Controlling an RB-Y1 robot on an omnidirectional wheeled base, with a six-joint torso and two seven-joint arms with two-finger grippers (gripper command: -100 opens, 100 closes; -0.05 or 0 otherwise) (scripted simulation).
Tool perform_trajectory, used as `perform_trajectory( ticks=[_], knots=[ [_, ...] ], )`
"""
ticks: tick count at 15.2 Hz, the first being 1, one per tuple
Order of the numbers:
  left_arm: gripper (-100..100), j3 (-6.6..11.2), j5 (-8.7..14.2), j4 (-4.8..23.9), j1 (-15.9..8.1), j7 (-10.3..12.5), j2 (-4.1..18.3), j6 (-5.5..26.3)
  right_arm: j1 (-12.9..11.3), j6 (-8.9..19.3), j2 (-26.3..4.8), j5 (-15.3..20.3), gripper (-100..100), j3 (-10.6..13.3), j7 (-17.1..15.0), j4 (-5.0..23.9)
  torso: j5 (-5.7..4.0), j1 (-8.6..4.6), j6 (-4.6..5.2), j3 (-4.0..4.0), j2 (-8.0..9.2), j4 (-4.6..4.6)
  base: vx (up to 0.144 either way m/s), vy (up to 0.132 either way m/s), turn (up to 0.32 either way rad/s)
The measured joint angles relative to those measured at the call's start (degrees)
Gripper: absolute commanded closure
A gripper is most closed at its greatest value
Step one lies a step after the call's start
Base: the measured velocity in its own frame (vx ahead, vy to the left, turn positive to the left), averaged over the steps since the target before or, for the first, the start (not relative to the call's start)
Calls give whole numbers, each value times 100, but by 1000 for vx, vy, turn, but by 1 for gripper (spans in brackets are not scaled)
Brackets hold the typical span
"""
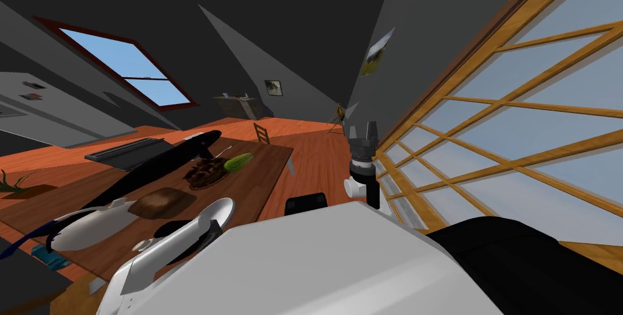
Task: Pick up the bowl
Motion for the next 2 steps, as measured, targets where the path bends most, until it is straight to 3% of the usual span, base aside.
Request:
perform_trajectory(
  ticks=[2],
  knots=[
    [100, 39, 30, -168, 36, -11, -4, 156, 0, 0, 0, 0, 0, 0, 0, 0, -2, -5, 0, 1, 1, 1, 1, -9, -18]
  ],
)
